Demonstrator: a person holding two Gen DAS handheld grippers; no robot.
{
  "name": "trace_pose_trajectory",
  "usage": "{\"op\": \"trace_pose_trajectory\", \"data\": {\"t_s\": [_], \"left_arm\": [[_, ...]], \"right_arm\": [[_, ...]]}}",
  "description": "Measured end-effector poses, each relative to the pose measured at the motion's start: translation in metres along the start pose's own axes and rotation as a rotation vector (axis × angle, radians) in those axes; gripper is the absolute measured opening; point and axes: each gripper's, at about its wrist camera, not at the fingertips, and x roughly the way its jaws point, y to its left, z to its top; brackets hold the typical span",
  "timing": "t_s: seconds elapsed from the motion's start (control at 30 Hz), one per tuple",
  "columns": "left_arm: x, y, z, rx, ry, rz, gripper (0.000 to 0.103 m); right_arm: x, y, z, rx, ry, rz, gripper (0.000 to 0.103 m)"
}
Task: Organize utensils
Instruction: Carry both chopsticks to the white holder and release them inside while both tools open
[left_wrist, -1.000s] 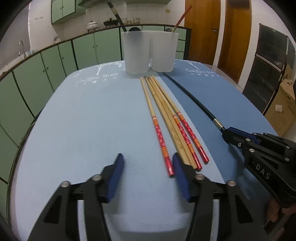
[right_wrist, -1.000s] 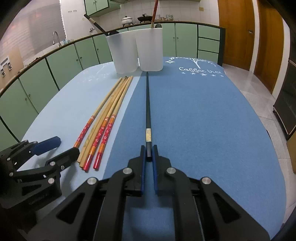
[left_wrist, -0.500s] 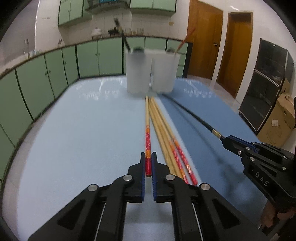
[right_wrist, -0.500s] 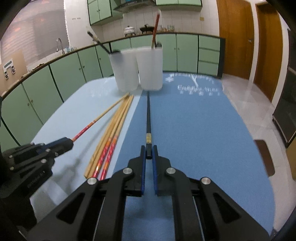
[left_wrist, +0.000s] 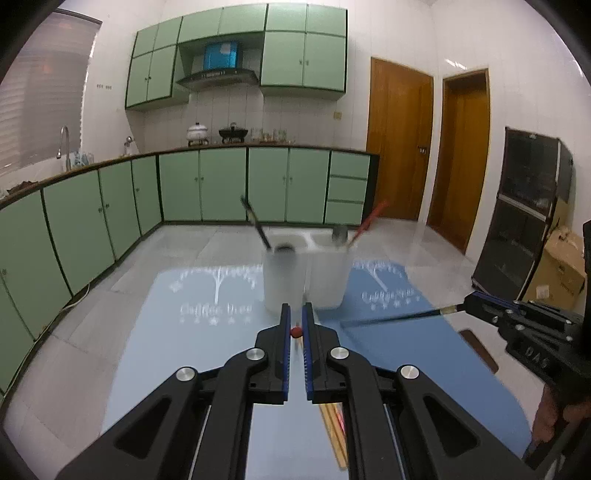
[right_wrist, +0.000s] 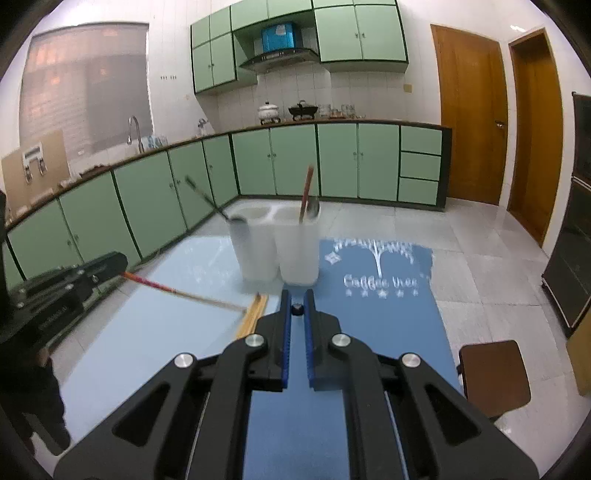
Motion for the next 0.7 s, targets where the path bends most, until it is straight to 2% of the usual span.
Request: {"op": "trace_pose_trajectory", "data": {"t_s": [0.17, 0.4, 0.7], "left_arm": [[0.006, 0.001, 0.023, 0.017, -0.016, -0.025, 0.006], [0.012, 0.001, 0.047, 0.051, -0.032, -0.053, 0.006], [0.002, -0.002, 0.084, 0.067, -0.102, -0.102, 0.006]], "right_arm": [[-0.003, -0.011, 0.036, 0.018, -0.002, 0.042, 0.006], [0.014, -0.016, 0.076, -0.021, 0.070, 0.106, 0.006], [0.003, -0.014, 0.132, -0.044, 0.027, 0.199, 0.006]]}}
